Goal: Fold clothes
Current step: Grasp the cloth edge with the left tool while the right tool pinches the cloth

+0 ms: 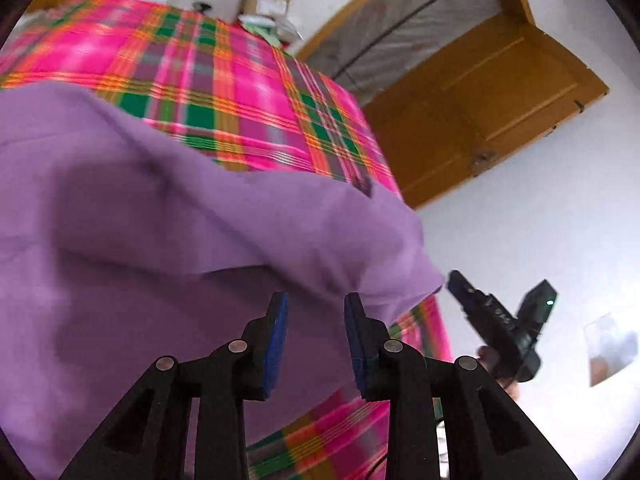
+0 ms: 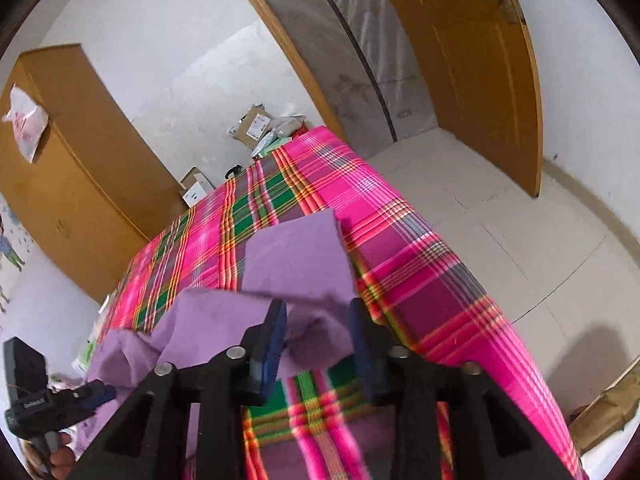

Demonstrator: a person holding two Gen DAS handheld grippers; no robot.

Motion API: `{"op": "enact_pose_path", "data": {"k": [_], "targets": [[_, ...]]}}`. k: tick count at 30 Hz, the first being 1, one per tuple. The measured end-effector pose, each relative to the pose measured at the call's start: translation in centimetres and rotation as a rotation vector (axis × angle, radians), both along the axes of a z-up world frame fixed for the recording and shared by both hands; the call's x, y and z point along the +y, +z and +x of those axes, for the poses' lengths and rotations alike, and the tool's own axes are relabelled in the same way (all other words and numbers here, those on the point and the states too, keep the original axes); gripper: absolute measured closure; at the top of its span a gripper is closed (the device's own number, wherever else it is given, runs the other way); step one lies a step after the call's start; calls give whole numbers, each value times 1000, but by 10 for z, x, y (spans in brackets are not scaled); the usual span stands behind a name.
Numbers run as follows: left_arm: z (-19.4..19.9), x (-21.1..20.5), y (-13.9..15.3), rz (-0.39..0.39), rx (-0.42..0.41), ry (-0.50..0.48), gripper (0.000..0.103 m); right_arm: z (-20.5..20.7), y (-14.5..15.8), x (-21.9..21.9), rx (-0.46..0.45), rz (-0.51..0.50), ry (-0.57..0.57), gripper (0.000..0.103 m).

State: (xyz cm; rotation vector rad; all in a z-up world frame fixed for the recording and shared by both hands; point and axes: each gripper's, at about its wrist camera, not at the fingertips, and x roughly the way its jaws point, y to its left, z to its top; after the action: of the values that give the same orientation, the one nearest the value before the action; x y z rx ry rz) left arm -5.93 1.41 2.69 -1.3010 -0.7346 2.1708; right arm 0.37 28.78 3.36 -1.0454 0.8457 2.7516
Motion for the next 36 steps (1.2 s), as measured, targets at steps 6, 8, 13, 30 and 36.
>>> {"op": "enact_pose_path", "data": {"k": [6,8,13,30,36], "targets": [[-31,23,-21,41,-115,4,73,-13,-16,2,-19,-88,90,68],[-34,26,-27,42,-139,4,73,-11,-21,-2,-19,-108,109,74],[-42,26,-36,80,-173,22,73,2,-19,-19,0,-54,144,93],[-52,35,-45,128,-216,30,73,47,-3,-45,6,-2,218,93],[-61,36,-46,135,-237,52,73,55,16,-58,42,142,227,72]]}}
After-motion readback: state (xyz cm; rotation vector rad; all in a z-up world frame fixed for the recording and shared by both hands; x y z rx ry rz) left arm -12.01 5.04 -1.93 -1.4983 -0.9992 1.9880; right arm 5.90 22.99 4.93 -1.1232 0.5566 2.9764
